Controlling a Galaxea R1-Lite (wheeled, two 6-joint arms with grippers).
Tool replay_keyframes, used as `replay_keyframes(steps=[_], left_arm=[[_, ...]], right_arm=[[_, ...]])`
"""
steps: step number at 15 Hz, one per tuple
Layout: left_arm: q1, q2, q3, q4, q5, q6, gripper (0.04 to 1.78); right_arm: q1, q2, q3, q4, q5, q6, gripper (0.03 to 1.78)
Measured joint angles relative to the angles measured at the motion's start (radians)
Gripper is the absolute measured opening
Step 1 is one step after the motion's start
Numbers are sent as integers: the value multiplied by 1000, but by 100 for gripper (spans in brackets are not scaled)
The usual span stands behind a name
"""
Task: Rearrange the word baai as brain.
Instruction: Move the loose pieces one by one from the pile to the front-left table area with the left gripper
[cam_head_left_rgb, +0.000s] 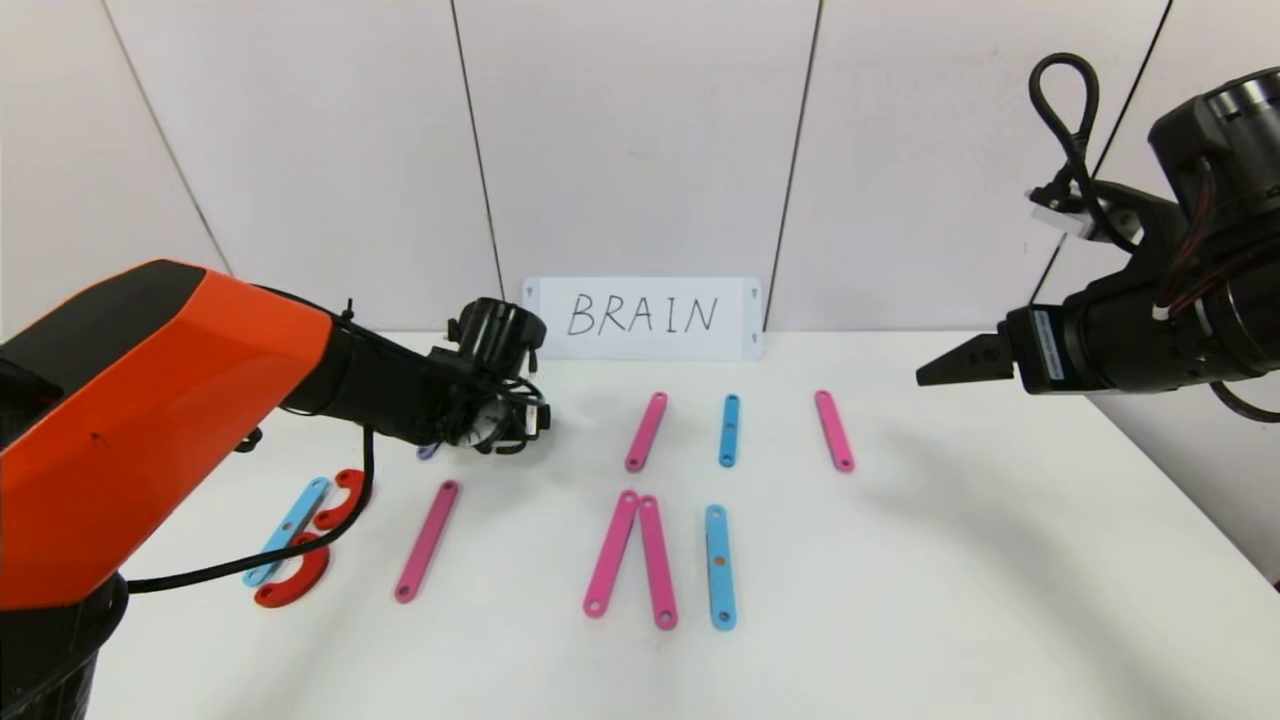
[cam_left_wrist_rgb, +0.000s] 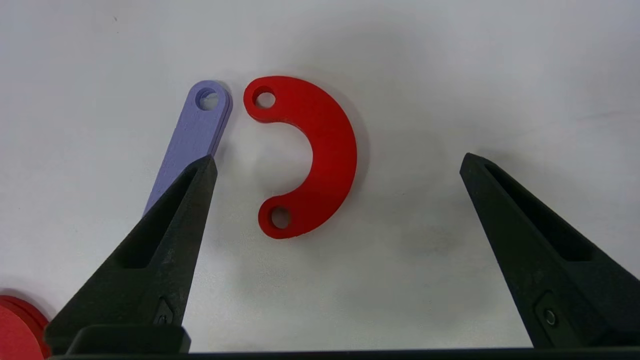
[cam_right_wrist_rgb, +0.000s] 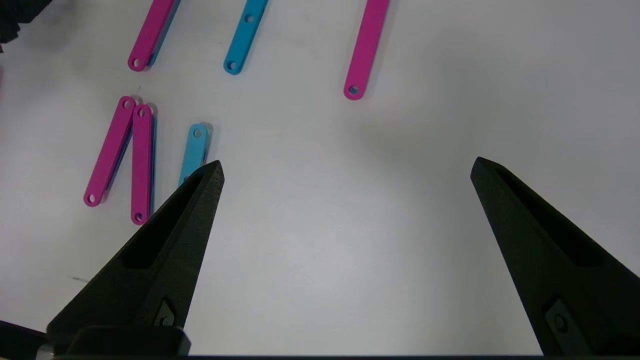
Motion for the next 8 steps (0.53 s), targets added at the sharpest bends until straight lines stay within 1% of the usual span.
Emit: replay_keyframes(steps=[3,8], left_arm=[[0,19,-74,109,-3,-94,171],[5,29,-101,117,-21,-111,171]], right_arm=[[0,0,1,0,1,0,173],[1,0,3,0,1,0,173]])
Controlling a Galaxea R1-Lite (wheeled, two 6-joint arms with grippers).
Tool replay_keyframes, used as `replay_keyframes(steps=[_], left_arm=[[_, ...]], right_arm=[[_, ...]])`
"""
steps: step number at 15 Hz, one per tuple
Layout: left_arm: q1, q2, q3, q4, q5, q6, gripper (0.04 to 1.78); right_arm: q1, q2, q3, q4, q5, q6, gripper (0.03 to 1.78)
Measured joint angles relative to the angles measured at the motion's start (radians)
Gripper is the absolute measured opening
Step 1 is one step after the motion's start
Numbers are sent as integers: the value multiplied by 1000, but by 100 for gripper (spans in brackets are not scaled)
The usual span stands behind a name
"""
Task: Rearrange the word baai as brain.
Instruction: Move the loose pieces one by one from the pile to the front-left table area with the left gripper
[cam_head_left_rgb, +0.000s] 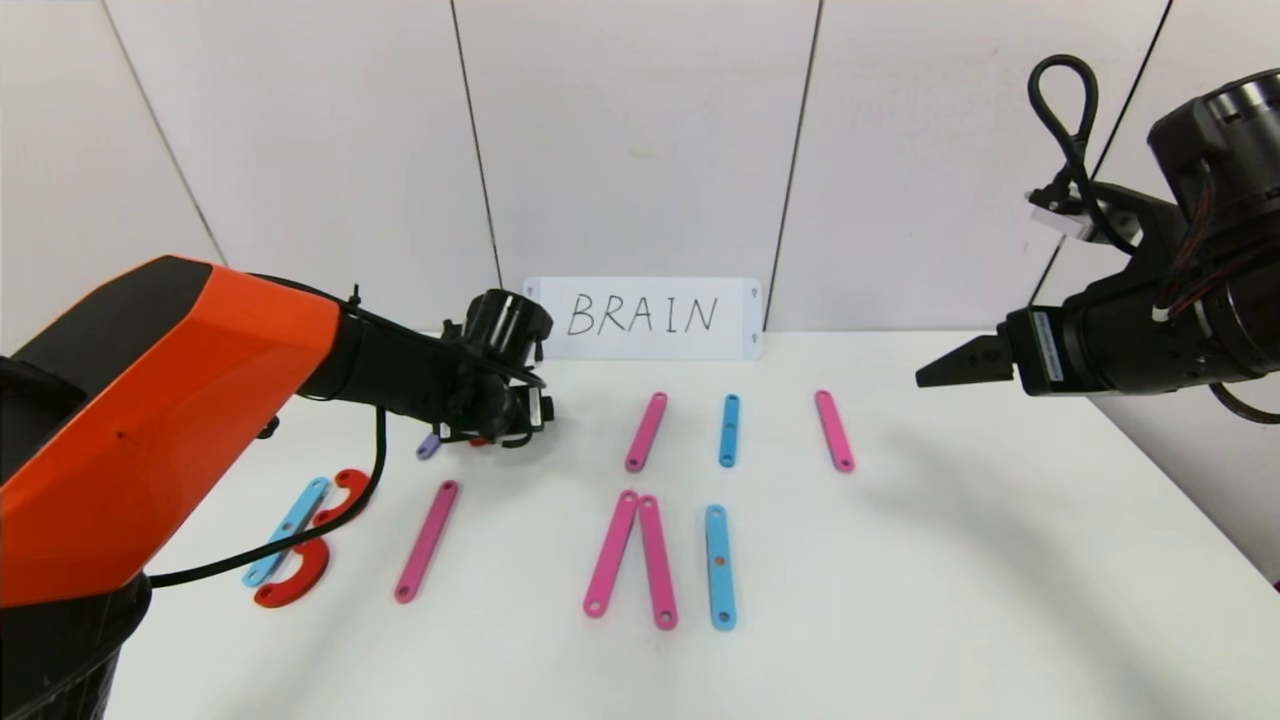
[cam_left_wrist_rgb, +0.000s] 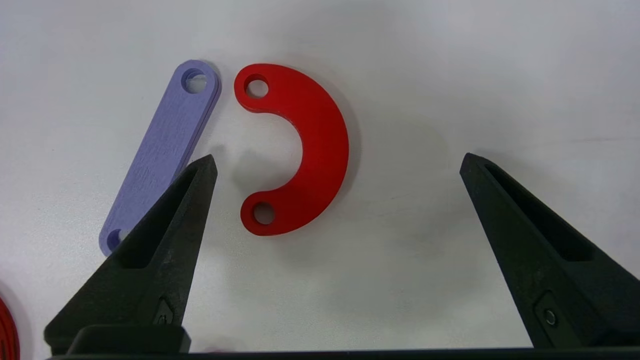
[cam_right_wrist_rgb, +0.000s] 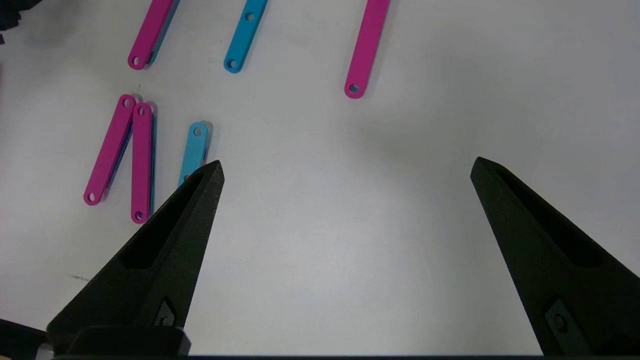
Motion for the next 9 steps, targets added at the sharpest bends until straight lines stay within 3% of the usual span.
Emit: replay_keyframes(steps=[9], left_arm=[[16,15,-18,2,-17,-1,171]], right_arm=[[0,-1,0,0,0,0,173]])
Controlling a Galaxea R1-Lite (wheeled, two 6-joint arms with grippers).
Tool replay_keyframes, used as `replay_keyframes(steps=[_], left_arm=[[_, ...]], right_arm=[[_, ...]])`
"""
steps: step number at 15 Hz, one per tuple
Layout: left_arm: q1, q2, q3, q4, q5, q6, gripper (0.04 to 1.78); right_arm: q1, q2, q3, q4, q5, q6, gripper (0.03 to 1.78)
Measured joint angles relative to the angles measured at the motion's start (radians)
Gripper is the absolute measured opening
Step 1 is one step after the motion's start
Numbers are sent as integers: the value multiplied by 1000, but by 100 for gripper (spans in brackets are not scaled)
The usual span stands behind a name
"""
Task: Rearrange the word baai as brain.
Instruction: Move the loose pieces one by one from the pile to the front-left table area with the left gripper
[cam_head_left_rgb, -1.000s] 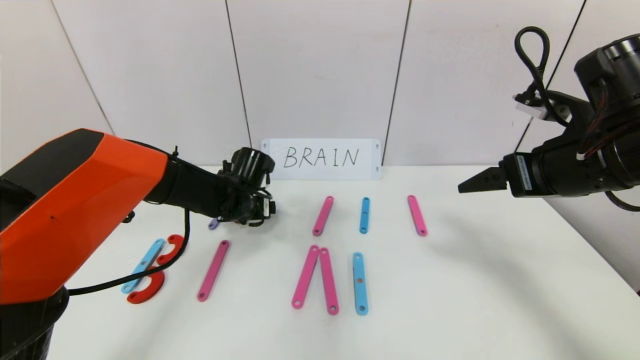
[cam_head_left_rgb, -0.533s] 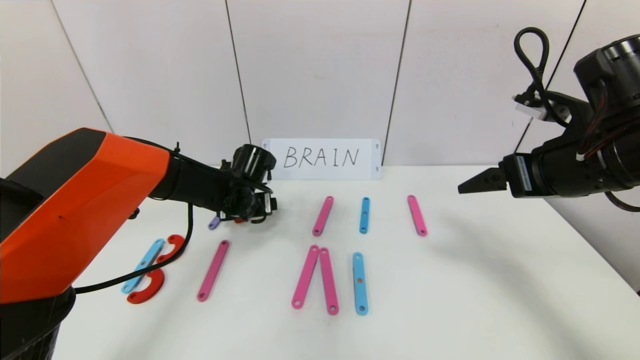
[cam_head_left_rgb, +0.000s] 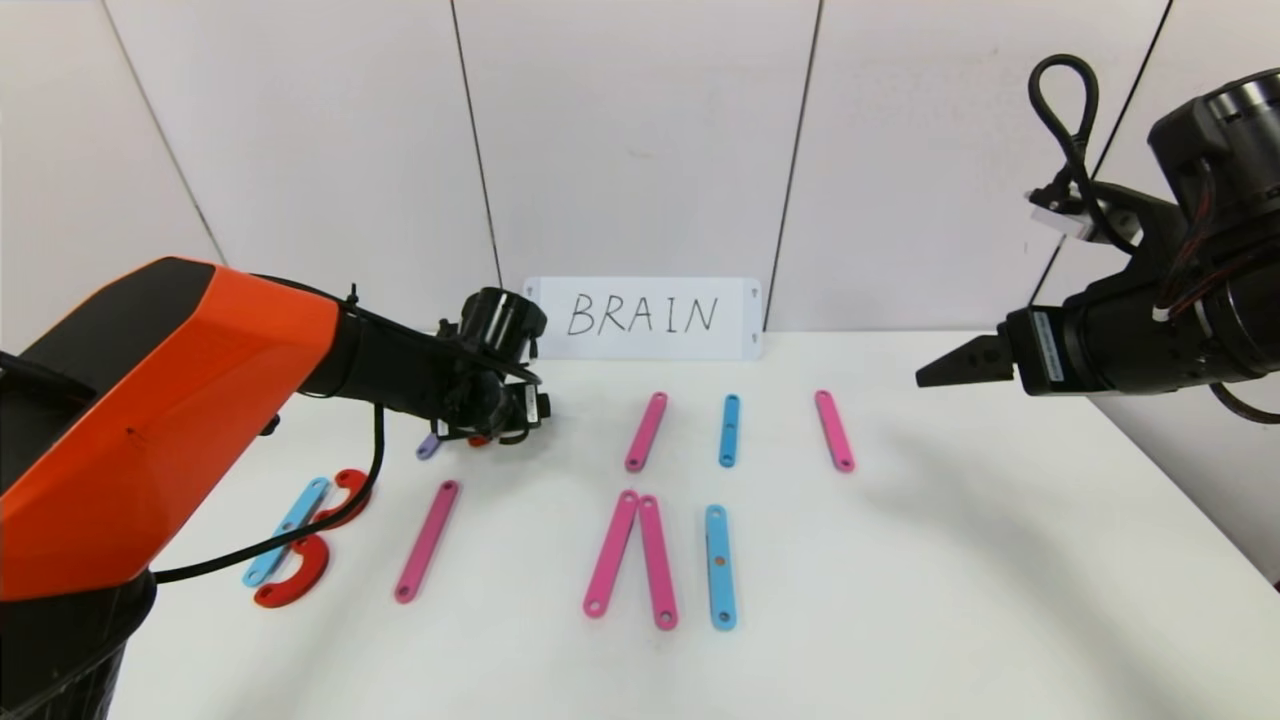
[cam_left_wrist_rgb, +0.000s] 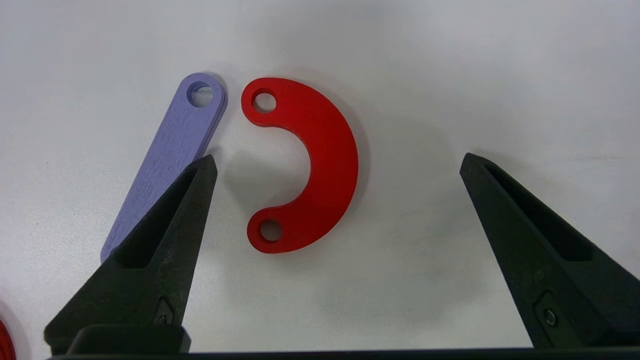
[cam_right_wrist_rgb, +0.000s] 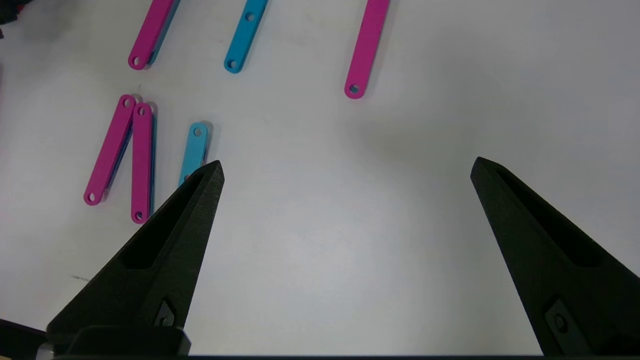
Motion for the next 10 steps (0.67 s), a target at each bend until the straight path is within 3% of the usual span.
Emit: replay_keyframes(steps=[10], left_arm=[[0,15,-5,0,-5,0,170]], right_arm=[[0,-1,0,0,0,0,173]])
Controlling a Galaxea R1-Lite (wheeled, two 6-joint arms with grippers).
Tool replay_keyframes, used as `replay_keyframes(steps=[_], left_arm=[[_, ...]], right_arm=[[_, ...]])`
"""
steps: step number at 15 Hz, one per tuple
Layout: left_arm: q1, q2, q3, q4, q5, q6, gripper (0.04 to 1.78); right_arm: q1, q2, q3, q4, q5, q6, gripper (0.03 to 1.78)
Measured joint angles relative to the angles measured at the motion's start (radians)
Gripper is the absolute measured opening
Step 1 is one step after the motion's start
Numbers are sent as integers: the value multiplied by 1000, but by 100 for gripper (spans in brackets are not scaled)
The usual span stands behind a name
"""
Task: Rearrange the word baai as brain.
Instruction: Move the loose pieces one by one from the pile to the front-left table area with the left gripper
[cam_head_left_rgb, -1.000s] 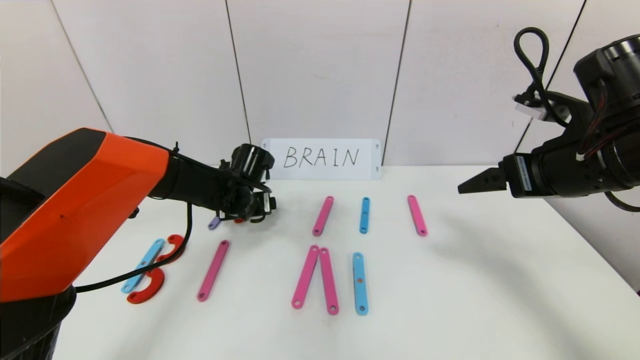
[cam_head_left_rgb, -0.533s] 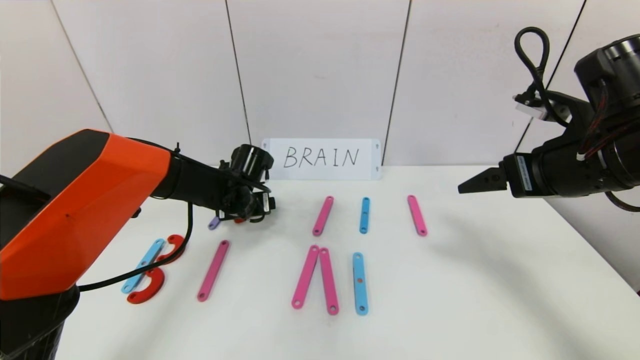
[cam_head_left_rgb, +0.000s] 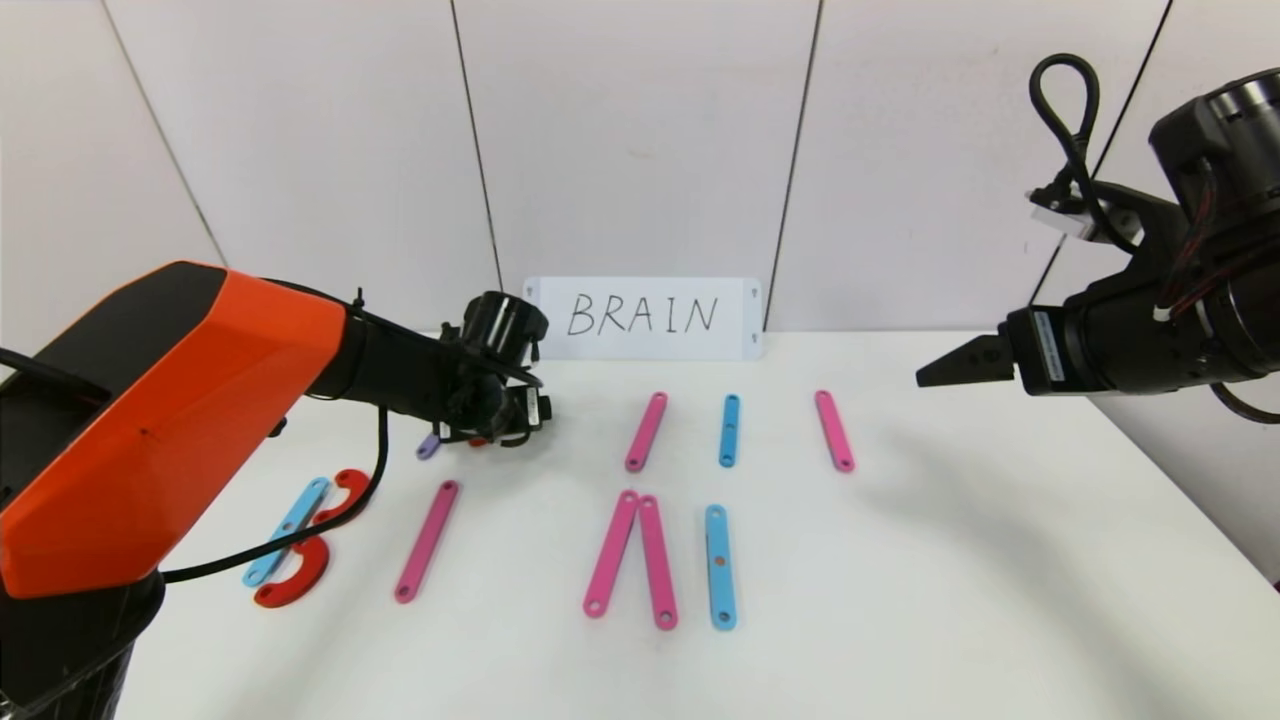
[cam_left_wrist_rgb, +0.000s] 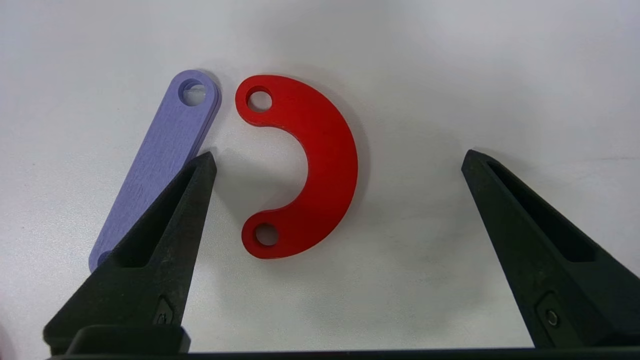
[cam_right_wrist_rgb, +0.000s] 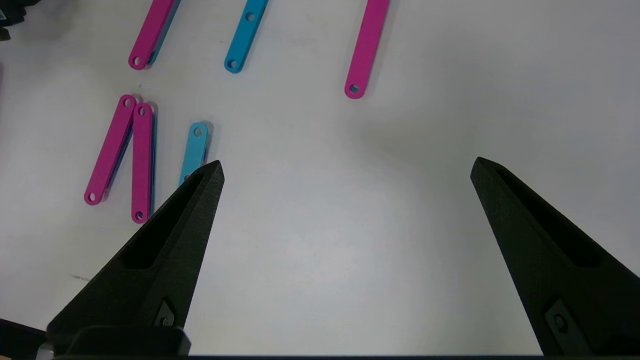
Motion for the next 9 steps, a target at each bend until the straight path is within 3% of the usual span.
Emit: replay_keyframes(steps=[2,4,9], left_arm=[[0,0,0,1,-1,0,161],[0,0,0,1,-1,0,141],[-1,0,1,1,-1,-1,56]], right_arm=[[0,0,0,0,0,0,173],[0,0,0,-1,0,0,173],[0,0,0,-1,-1,0,173]])
